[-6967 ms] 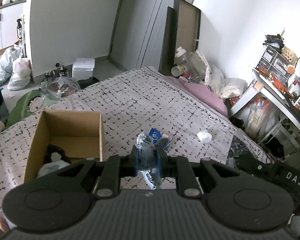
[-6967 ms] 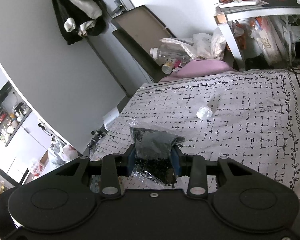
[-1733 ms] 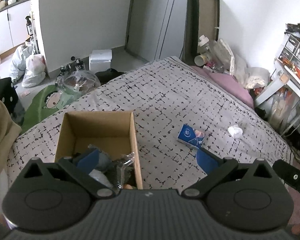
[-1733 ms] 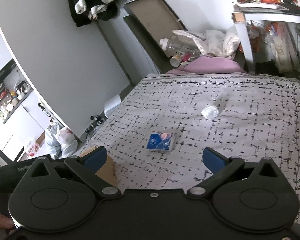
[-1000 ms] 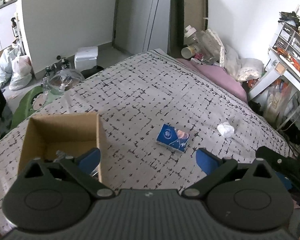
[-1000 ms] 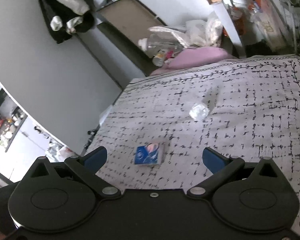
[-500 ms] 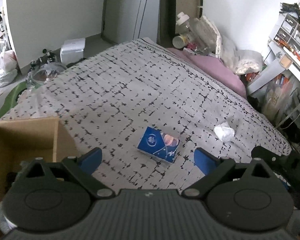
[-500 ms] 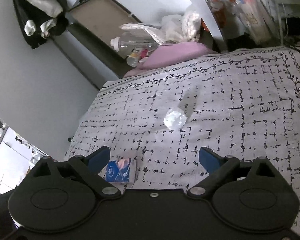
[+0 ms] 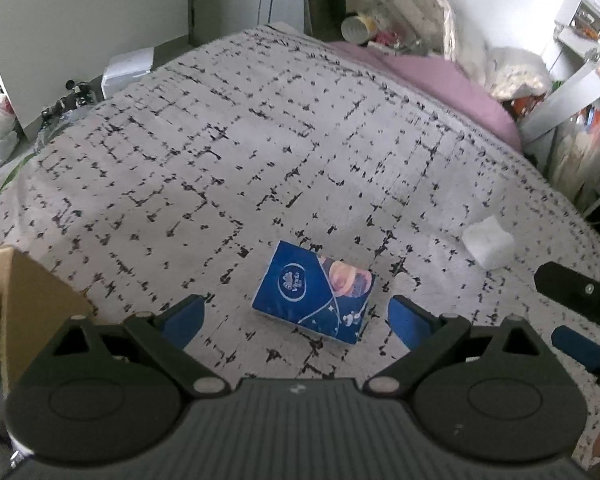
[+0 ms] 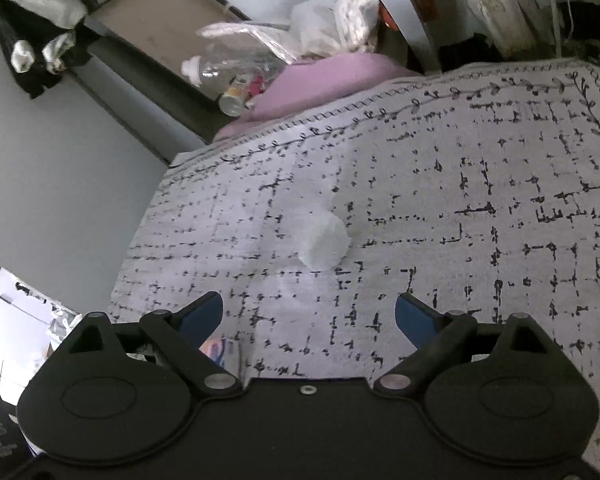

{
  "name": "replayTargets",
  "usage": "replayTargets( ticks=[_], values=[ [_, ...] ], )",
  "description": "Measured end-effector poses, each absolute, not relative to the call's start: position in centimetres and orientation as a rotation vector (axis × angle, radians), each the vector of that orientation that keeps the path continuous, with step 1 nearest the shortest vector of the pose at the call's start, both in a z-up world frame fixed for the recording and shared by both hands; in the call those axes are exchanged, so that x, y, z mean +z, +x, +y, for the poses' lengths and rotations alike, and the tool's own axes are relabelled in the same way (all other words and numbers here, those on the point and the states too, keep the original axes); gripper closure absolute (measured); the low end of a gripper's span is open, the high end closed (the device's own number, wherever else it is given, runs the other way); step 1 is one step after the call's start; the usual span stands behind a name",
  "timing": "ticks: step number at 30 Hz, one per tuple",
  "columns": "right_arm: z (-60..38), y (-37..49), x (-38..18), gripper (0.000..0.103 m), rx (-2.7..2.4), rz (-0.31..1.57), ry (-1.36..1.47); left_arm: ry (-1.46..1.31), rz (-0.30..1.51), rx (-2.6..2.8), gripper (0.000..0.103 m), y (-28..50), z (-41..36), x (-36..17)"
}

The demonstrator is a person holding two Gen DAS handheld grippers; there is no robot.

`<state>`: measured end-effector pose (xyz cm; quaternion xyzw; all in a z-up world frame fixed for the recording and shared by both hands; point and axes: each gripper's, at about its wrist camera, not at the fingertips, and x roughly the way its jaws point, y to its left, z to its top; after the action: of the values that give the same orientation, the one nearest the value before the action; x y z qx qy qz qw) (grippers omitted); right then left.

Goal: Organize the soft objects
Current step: 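Grasp the blue tissue pack with the left gripper while the right gripper grasps the white tissue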

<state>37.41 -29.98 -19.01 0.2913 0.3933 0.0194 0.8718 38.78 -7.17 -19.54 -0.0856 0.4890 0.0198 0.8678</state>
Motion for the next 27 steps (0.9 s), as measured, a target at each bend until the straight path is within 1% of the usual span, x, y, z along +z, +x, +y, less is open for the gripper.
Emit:
replayTargets(
  ticks=[14, 16, 18, 19, 22, 24, 25, 26, 27],
  values=[
    [-30.0, 41.8, -21.7, 0.014, 0.010, 0.858, 0.607, -0.122, 1.082, 0.054, 0.005, 41.8, -7.9, -23.7],
    [-29.9, 42.4, -22.0, 0.014, 0.002, 0.859, 0.600, -0.103, 1.071, 0.058, 0.015, 42.0, -8.0, -23.7],
    [-29.8, 42.8, -22.0, 0.015, -0.001, 0.848, 0.589, -0.092, 1.058, 0.059, 0.029, 42.1, -8.0, -23.7],
    [-29.8, 43.1, -22.1, 0.016, -0.004, 0.844, 0.582, -0.096, 1.051, 0.057, 0.031, 42.2, -8.0, -23.6],
    [-29.6, 43.6, -22.3, 0.021, -0.017, 0.842, 0.574, -0.102, 1.046, 0.061, 0.032, 42.5, -7.8, -23.4],
    [-29.4, 43.9, -22.3, 0.030, -0.016, 0.832, 0.565, -0.100, 1.045, 0.066, 0.032, 42.5, -7.7, -23.3],
    [-29.2, 44.0, -22.3, 0.032, -0.012, 0.827, 0.551, -0.100, 1.046, 0.069, 0.032, 42.4, -7.7, -23.2],
    [-29.0, 44.2, -22.3, 0.037, -0.010, 0.824, 0.538, -0.098, 1.047, 0.072, 0.032, 42.5, -7.6, -23.2],
    [-28.8, 44.4, -22.4, 0.046, -0.009, 0.822, 0.527, -0.097, 1.049, 0.074, 0.032, 42.5, -7.6, -23.1]
  ],
)
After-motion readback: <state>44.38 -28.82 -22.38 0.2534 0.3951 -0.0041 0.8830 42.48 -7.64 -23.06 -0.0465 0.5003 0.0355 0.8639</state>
